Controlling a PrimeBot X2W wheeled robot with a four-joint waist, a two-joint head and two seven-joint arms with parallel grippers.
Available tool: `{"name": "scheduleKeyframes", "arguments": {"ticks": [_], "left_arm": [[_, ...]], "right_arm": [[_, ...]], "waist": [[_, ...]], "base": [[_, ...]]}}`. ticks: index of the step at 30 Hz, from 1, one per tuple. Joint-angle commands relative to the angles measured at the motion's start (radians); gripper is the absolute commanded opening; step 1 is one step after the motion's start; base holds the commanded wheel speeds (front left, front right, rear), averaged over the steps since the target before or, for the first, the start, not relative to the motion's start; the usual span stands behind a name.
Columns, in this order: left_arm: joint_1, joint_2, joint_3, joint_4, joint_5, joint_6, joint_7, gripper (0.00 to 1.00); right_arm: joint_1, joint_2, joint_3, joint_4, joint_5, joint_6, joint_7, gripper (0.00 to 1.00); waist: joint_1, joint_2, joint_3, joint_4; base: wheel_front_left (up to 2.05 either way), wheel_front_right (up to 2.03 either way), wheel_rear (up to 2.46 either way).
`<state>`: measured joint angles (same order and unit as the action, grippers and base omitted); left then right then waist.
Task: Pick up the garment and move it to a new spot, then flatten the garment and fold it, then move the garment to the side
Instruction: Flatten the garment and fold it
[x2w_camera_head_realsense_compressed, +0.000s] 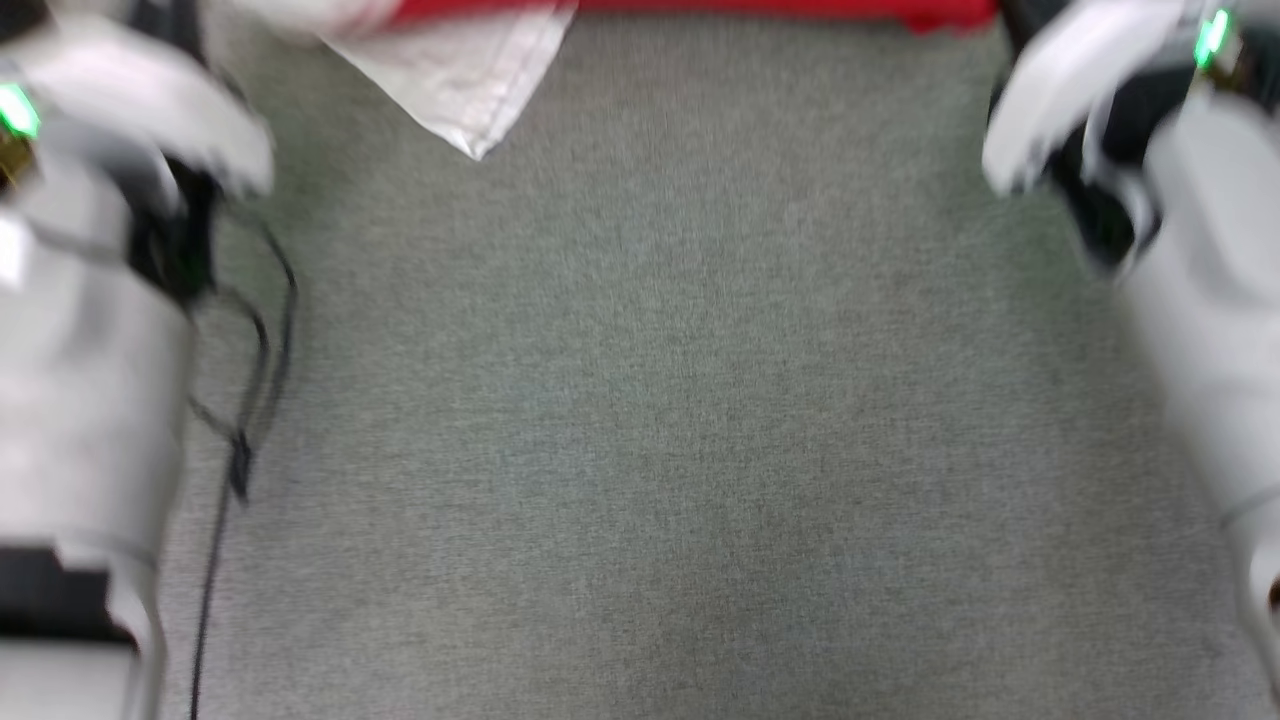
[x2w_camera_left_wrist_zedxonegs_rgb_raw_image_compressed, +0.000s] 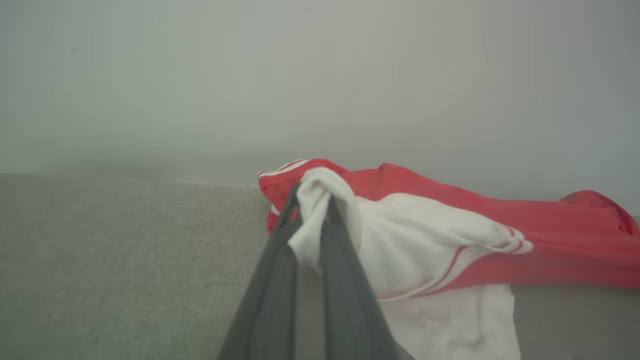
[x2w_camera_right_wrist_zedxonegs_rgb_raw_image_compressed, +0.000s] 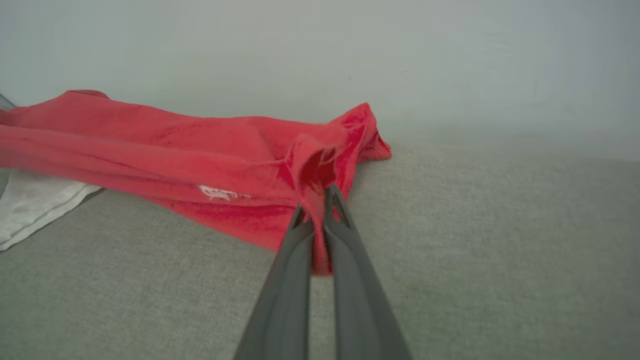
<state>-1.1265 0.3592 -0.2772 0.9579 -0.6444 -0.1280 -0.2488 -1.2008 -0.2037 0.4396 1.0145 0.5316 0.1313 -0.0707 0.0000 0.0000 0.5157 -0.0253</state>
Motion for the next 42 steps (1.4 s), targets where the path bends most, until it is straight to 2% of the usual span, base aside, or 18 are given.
{"name": "scheduleKeyframes", "arguments": {"ticks": [1, 8, 17, 22, 28, 34, 39, 42], "left_arm": [[0.039, 0.001, 0.005, -0.012, -0.005, -0.001, -0.008, 0.0], [0.364, -0.01, 0.024, -0.124, -0.024, 0.0, -0.018, 0.0], [0.759, -0.021, 0.064, -0.312, -0.02, 0.054, -0.018, 0.0], [0.942, -0.002, 0.079, -0.447, -0.039, 0.106, 0.009, 0.0], [1.169, 0.025, 0.106, -0.662, -0.067, 0.198, 0.077, 0.0], [1.361, 0.058, 0.133, -0.875, -0.089, 0.294, 0.167, 0.0], [1.447, 0.074, 0.149, -1.027, -0.098, 0.352, 0.214, 0.0], [1.44, 0.079, 0.141, -1.067, -0.1, 0.359, 0.24, 0.0]], "right_arm": [[0.037, -0.011, 0.009, -0.009, 0.015, -0.001, -0.001, 0.0], [0.284, -0.065, 0.059, -0.062, 0.116, -0.001, -0.018, 0.0], [0.562, -0.124, 0.066, -0.16, 0.204, -0.001, -0.054, 0.0], [0.715, -0.153, 0.042, -0.237, 0.213, -0.002, -0.059, 0.0], [0.909, -0.178, -0.021, -0.368, 0.195, -0.002, 0.006, 0.0], [1.105, -0.181, -0.156, -0.532, 0.136, -0.003, 0.11, 0.0], [1.241, -0.13, -0.305, -0.704, 0.06, -0.003, 0.215, 0.0], [1.283, -0.087, -0.367, -0.804, 0.003, -0.003, 0.296, 0.0]], "waist": [[0.0, 0.0, -0.048, 0.006], [0.0, 0.0, -0.189, 0.018], [0.0, 0.0, -0.358, 0.035], [0.0, 0.0, -0.422, 0.041], [0.0, 0.0, -0.474, 0.032], [0.0, 0.0, -0.504, 0.024], [0.0, 0.0, -0.503, 0.023], [0.0, 0.0, -0.49, 0.02]], "base": [[0.0, 0.0, 0.0], [0.0, 0.0, 0.0], [0.0, 0.0, 0.0], [0.0, 0.0, 0.0], [0.0, 0.0, 0.0], [0.0, 0.0, 0.0], [0.0, 0.0, 0.0], [0.0, 0.0, 0.0]]}}
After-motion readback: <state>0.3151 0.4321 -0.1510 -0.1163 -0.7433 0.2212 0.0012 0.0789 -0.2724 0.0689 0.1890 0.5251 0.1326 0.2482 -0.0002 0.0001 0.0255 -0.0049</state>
